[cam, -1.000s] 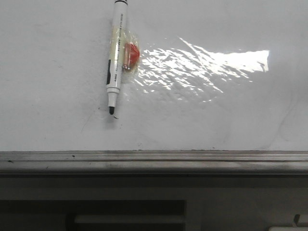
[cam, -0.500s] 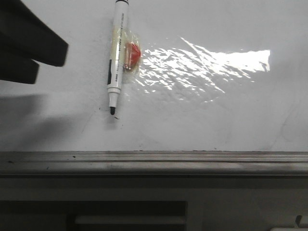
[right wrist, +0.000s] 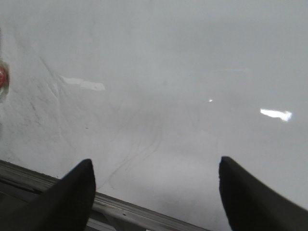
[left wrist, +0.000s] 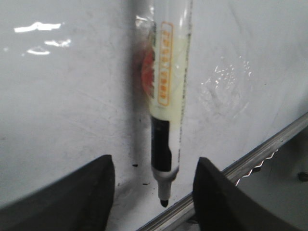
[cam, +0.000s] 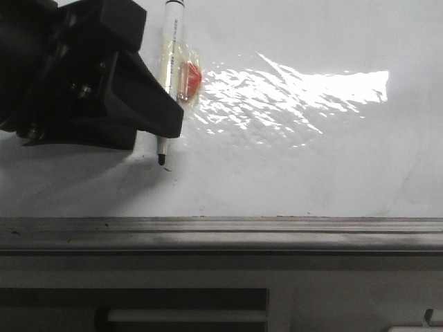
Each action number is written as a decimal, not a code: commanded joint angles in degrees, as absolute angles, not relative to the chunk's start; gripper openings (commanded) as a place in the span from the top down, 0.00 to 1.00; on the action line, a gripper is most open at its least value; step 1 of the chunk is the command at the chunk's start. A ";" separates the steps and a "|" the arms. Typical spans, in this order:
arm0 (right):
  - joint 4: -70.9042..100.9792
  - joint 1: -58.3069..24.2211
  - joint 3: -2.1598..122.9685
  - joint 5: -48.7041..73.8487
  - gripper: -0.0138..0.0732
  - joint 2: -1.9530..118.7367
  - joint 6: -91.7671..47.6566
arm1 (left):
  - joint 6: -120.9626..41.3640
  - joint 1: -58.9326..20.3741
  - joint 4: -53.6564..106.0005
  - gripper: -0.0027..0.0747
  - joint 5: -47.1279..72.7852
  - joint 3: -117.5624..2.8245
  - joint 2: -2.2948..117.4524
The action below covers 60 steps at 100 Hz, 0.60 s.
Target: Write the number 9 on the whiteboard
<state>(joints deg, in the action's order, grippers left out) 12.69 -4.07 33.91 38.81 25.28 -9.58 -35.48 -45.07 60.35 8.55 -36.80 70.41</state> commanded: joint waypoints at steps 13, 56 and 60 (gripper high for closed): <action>14.46 -4.78 35.81 31.25 0.30 25.91 -10.04 | -35.23 -45.18 62.80 0.94 4.10 -38.49 71.18; 44.87 -19.41 40.01 43.62 0.30 32.59 -53.19 | -64.05 -45.42 41.97 0.99 32.40 -42.52 61.55; 47.26 -20.72 40.01 43.62 0.30 33.81 -57.60 | -66.53 -45.42 41.30 0.99 33.64 -42.52 61.18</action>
